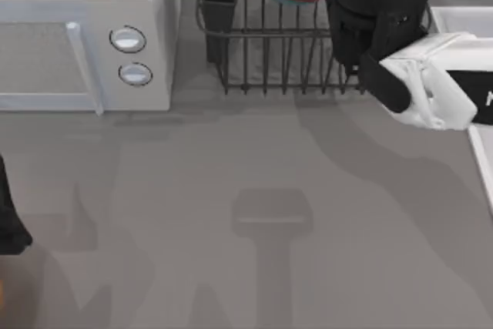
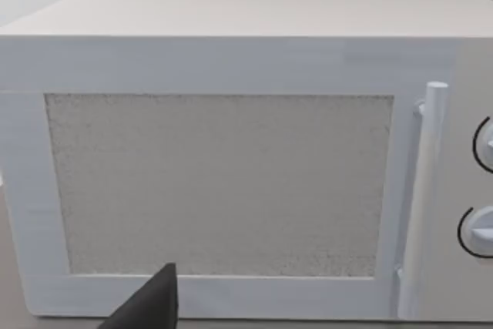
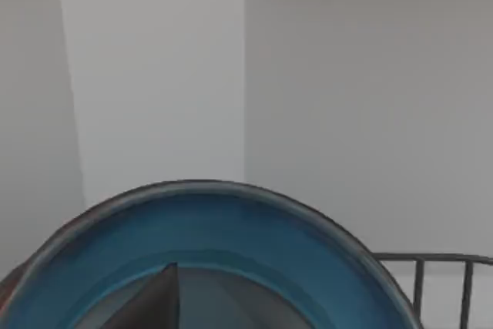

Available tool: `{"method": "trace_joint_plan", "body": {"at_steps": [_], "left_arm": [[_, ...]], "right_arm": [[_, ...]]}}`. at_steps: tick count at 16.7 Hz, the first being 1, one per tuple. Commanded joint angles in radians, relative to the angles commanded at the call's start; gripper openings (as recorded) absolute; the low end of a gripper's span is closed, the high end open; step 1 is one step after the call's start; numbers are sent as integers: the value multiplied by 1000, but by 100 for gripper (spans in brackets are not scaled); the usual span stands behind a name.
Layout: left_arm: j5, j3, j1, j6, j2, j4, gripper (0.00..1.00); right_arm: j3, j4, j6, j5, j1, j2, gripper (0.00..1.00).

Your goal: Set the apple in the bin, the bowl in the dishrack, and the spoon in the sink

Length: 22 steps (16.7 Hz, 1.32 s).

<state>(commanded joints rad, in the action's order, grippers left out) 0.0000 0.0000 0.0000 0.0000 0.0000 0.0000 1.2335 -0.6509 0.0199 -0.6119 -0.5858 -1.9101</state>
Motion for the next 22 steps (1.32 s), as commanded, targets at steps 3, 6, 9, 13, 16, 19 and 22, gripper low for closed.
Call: {"method": "trace_joint_plan", "body": {"at_steps": [3, 6, 9, 13, 16, 19, 22], "left_arm": [[0, 0, 0, 0, 0, 0, 100], [0, 0, 0, 0, 0, 0, 100], [0, 0, 0, 0, 0, 0, 100], [0, 0, 0, 0, 0, 0, 100], [0, 0, 0, 0, 0, 0, 100], [0, 0, 0, 0, 0, 0, 100], [0, 0, 0, 0, 0, 0, 100]], "right_arm": [[-134, 69, -1, 66, 65, 196, 100], [-307, 164, -6, 150, 149, 480, 100], [-513, 275, -14, 247, 242, 835, 100], [-800, 429, -25, 387, 374, 1320, 100], [-992, 529, -27, 484, 465, 1604, 100], [-1140, 604, -24, 561, 537, 1797, 100], [-1223, 645, -21, 605, 580, 1896, 100]]}}
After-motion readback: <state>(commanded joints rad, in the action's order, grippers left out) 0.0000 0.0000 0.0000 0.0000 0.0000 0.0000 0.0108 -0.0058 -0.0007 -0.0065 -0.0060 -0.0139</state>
